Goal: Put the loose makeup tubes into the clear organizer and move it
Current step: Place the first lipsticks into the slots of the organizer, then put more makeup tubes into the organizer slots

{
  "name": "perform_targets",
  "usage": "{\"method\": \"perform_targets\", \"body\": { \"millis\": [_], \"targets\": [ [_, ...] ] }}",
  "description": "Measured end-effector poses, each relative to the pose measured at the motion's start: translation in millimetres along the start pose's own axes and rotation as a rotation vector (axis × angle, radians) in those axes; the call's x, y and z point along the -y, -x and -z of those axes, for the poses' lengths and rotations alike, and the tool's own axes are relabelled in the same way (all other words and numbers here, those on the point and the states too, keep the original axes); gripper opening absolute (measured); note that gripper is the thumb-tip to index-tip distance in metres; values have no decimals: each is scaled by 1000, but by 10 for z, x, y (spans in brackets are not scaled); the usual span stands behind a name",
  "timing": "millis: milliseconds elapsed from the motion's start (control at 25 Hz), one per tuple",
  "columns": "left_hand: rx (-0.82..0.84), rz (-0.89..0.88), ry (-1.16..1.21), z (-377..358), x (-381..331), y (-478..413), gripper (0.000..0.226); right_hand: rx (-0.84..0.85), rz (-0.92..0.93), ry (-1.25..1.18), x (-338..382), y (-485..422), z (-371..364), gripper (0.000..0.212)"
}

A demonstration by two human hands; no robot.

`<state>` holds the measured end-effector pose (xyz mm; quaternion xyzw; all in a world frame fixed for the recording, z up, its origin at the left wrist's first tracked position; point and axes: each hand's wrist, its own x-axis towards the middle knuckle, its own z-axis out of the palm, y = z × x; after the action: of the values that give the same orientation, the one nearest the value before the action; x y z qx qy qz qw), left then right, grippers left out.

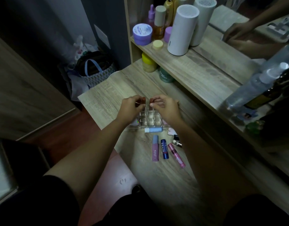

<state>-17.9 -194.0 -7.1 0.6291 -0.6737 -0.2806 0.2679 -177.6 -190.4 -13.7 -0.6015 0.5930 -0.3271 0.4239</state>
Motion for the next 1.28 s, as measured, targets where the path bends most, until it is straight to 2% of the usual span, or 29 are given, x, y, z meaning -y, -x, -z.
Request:
{"method": "perform_targets", "body": {
  "millis": [320,600,760,880,960,1080,1160,1280],
  "targets": [
    [44,-15,-17,35,27,3,29,54,-33,74,-17,-46,9,34],
    [81,89,32,104,55,57,40,55,-48,90,-13,-30,25,39],
    [-17,186,178,177,81,218,42,28,27,122,16,129,169,41],
    [-146,188,237,86,80,553,32,44,51,218,-44,368,342,26],
    [-90,148,165,-80,66,838,21,89,5,299,-151,586,415,17],
    [103,30,52,-344,36,1208,17,70,-50,420,-360,972,504,15],
    [196,-30,-43,-481,29,1393,23,35,-79,508,-487,1208,562,15],
    [267,11,-92,-585,8,1516,37,80,-86,629,-611,1429,571,23]
  ]
}}
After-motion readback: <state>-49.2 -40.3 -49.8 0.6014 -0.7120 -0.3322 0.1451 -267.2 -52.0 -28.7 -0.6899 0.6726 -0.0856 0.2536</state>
